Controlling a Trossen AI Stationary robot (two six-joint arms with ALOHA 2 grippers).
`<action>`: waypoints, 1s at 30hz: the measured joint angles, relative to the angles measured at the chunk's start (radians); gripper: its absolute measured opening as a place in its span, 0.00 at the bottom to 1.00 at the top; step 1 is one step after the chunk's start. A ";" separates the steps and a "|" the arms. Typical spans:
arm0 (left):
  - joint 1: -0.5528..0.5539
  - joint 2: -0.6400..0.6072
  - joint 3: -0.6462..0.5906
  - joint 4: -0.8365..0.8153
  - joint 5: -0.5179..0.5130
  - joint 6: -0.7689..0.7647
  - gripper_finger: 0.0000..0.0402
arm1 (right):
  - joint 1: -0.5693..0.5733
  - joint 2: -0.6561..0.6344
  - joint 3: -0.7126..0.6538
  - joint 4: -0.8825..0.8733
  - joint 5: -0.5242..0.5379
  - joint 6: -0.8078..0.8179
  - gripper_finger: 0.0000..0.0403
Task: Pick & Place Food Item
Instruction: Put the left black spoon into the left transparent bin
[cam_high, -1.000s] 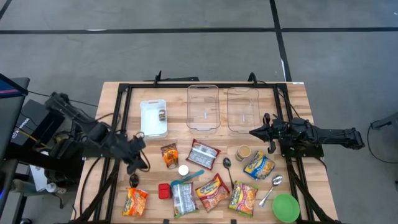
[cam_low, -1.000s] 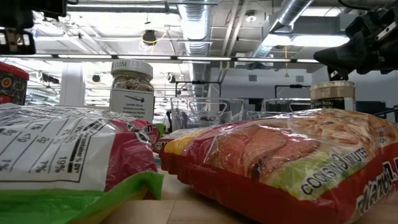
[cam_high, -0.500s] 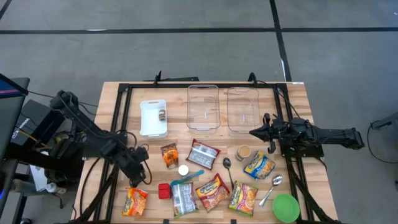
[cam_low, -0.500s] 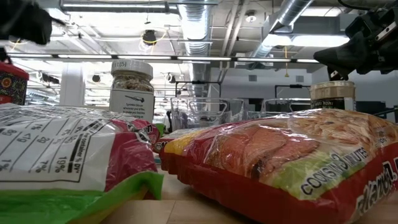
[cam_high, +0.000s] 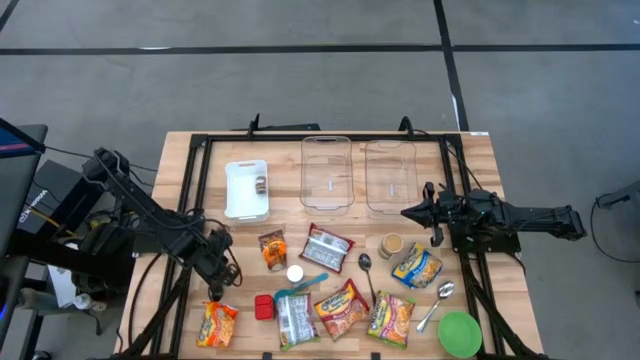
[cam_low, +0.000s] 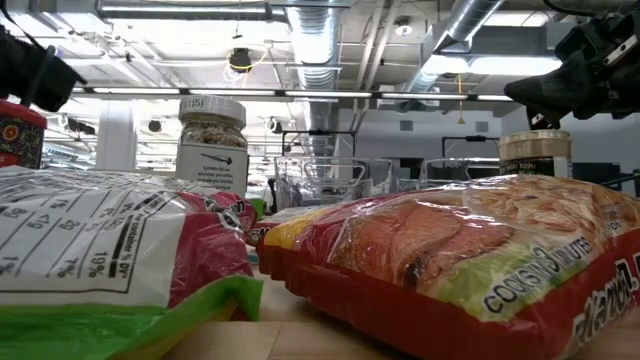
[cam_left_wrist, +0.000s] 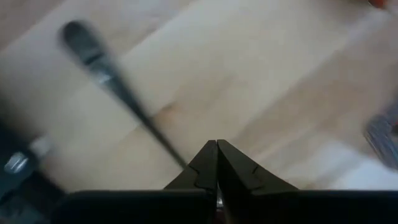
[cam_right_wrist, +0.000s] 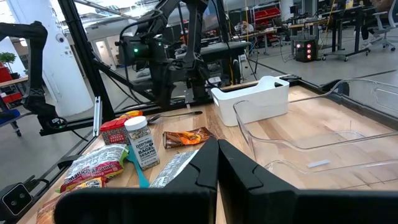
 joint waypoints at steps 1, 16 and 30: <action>0.000 0.000 0.000 -0.017 -0.001 -0.046 0.00 | 0.000 0.000 0.000 0.000 0.000 0.000 0.00; 0.000 0.000 0.000 -0.046 0.026 -0.413 0.00 | 0.000 0.000 0.000 0.000 0.000 0.000 0.00; 0.000 0.000 0.000 -0.075 0.025 -0.409 0.01 | 0.000 0.000 0.000 0.000 0.000 0.000 0.00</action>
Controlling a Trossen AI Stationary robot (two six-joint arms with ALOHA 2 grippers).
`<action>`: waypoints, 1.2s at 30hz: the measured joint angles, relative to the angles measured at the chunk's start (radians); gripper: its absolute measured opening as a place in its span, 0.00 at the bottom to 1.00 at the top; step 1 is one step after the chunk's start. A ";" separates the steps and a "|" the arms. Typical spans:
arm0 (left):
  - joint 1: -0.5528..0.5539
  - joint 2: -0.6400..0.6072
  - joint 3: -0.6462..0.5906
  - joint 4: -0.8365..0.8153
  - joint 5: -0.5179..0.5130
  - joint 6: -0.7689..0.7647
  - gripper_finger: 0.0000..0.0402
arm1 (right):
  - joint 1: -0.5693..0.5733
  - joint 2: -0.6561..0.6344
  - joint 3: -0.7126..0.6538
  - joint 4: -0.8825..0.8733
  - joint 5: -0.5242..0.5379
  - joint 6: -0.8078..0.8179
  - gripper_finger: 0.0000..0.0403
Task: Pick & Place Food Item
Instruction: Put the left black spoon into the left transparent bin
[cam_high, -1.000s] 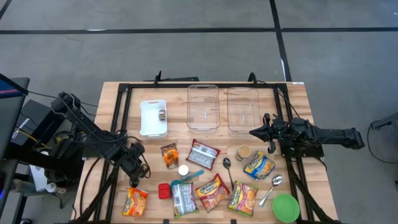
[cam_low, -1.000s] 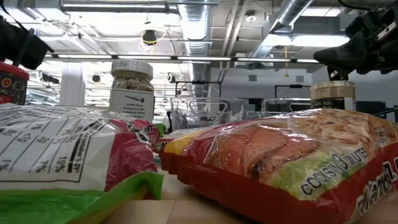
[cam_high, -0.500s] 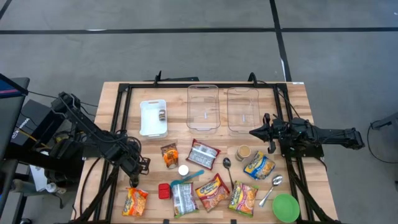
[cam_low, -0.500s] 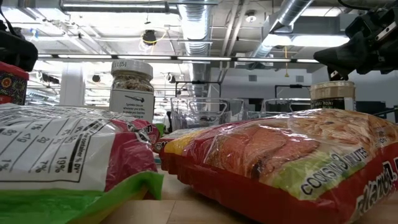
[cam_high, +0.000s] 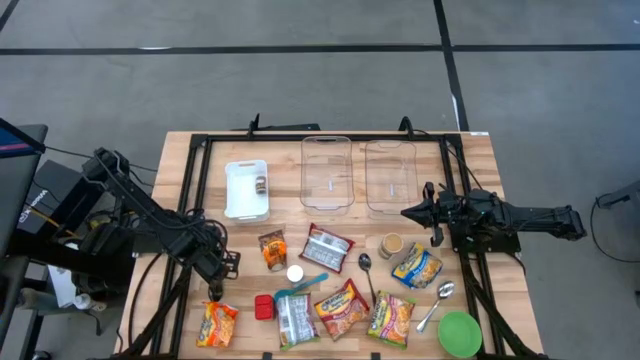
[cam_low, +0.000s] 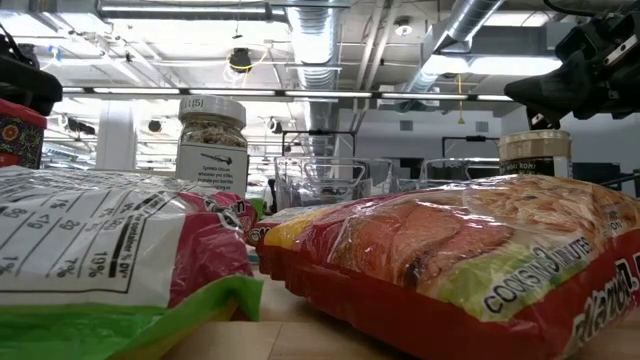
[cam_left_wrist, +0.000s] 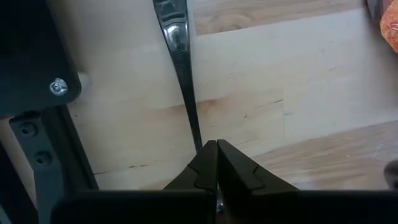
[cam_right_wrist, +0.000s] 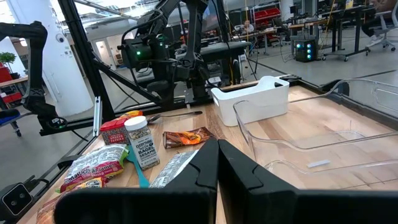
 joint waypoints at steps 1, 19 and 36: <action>0.000 0.000 0.000 0.000 0.000 0.013 0.01 | 0.000 0.000 0.000 0.000 0.000 0.000 0.00; 0.000 0.000 -0.052 0.050 0.017 0.018 0.38 | 0.000 0.000 0.000 0.000 0.000 0.000 0.00; 0.000 0.000 -0.173 0.252 0.106 -0.011 0.35 | 0.000 0.000 0.000 0.000 0.000 0.000 0.00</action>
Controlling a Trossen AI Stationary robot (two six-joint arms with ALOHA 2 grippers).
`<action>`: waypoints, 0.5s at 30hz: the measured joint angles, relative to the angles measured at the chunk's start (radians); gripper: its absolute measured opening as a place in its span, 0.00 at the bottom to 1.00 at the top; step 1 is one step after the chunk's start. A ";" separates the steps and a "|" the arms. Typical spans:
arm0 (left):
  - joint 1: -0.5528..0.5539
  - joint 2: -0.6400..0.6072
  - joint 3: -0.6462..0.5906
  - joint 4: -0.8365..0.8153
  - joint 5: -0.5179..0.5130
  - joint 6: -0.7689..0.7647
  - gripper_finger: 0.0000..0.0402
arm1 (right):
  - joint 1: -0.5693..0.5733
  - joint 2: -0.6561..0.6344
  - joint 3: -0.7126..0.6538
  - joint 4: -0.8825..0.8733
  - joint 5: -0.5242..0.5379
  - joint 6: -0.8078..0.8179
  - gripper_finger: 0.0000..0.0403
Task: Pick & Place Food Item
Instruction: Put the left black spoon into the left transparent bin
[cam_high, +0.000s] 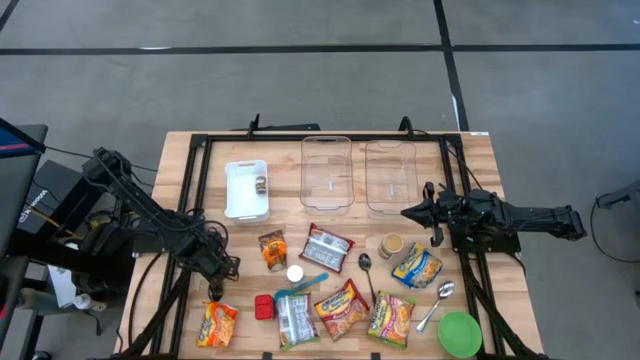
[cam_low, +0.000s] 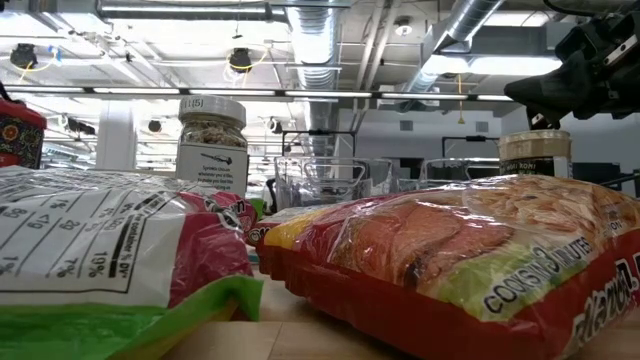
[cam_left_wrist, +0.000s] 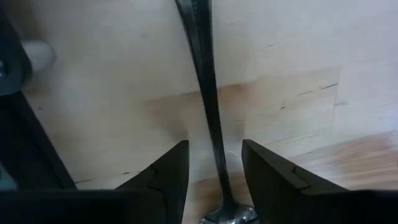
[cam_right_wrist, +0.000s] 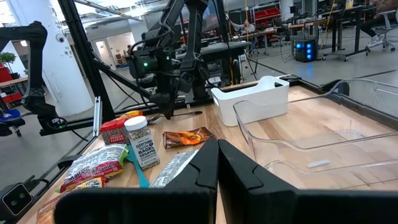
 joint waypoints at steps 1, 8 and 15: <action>0.000 0.000 -0.002 0.002 0.000 0.000 0.35 | 0.000 0.000 0.000 0.000 0.000 0.000 0.00; 0.000 -0.001 -0.013 0.008 0.003 -0.004 0.30 | 0.000 0.000 0.000 0.000 0.000 0.000 0.00; 0.000 -0.001 -0.015 0.001 0.006 -0.005 0.22 | 0.000 0.000 0.000 0.000 0.000 0.000 0.00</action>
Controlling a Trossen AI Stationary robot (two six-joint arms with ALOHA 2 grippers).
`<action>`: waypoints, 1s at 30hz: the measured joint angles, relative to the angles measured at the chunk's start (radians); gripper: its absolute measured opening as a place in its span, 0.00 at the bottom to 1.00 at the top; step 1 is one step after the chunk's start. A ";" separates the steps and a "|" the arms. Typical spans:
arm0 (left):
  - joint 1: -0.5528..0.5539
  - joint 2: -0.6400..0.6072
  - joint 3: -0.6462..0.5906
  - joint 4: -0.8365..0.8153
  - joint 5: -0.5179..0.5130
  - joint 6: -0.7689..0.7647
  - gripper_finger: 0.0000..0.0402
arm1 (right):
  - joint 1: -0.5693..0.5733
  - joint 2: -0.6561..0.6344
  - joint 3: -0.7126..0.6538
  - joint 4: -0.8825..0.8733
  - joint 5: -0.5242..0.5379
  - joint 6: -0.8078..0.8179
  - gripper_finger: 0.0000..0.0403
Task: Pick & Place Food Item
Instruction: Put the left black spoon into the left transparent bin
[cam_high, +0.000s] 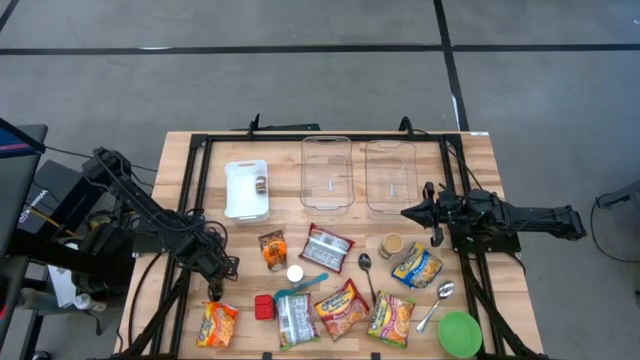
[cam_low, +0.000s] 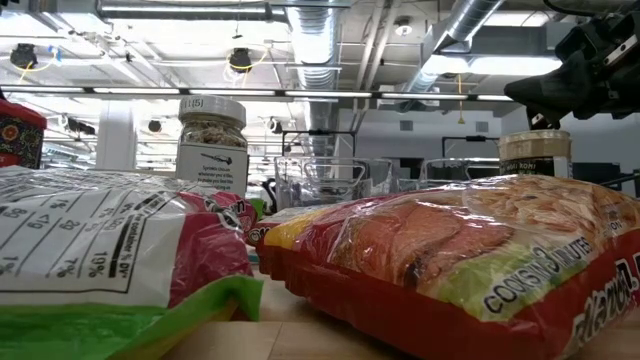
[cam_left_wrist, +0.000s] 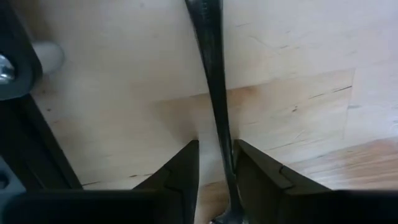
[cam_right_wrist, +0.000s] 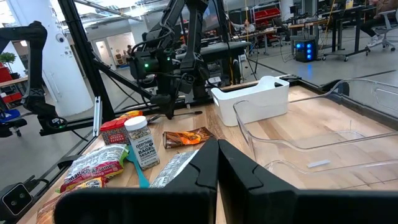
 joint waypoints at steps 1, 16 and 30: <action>0.000 0.000 0.000 -0.001 0.000 0.000 0.20 | 0.000 0.000 0.000 0.000 0.000 0.000 0.00; 0.000 0.001 -0.001 -0.004 0.001 0.001 0.04 | 0.000 0.000 0.000 0.000 0.000 0.000 0.00; 0.000 0.001 -0.001 -0.004 -0.003 0.009 0.03 | 0.000 0.000 0.000 0.000 0.000 0.000 0.00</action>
